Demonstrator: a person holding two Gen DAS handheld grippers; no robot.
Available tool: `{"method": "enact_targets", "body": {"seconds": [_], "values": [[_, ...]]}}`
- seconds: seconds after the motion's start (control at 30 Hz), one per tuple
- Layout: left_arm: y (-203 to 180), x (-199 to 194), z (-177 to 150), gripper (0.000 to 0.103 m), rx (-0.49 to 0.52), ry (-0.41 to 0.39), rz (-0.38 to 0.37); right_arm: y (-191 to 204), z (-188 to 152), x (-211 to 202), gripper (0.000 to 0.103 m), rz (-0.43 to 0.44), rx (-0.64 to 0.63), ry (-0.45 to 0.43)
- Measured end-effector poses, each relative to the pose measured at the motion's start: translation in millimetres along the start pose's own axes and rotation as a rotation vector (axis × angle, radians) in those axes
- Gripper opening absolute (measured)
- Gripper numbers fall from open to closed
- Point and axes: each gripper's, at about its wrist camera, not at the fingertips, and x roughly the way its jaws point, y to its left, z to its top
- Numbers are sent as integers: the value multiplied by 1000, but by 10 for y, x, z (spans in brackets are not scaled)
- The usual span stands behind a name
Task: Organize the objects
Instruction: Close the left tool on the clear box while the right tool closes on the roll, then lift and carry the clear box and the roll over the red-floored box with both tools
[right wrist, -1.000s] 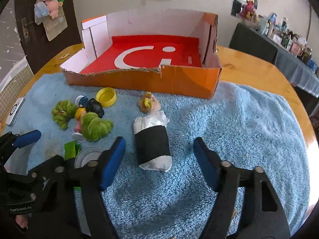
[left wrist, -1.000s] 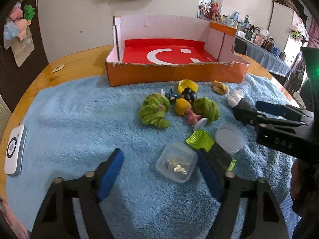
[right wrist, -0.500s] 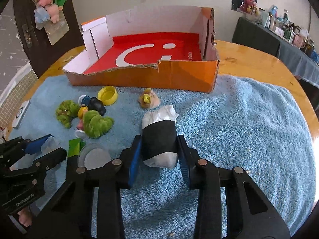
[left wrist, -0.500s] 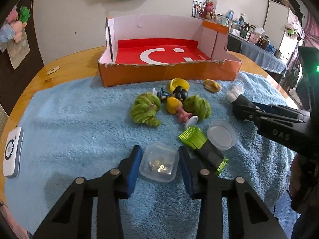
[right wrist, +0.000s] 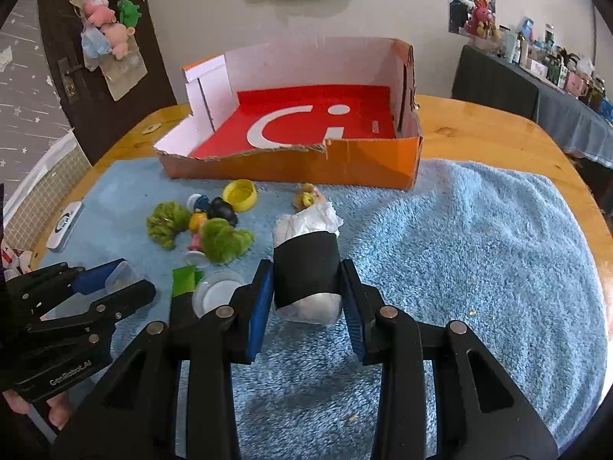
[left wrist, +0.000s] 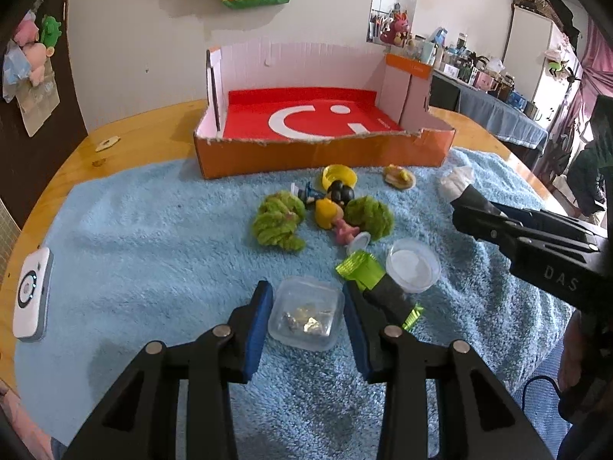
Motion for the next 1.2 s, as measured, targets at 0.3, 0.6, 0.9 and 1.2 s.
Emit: {"method": "enact_targets", "body": {"seconds": [0.3, 0.6, 0.9, 1.2], "values": [[16, -121, 191, 40, -27, -47, 16, 47, 130, -106, 33, 32, 9, -33], [46, -174, 494, 40, -39, -103, 34, 102, 329, -191, 33, 42, -8, -76], [45, -109, 777, 40, -52, -131, 44, 108, 533, -159, 33, 44, -12, -95], [107, -63, 1015, 40, -81, -156, 46, 53, 704, -117, 33, 48, 3, -111]]}}
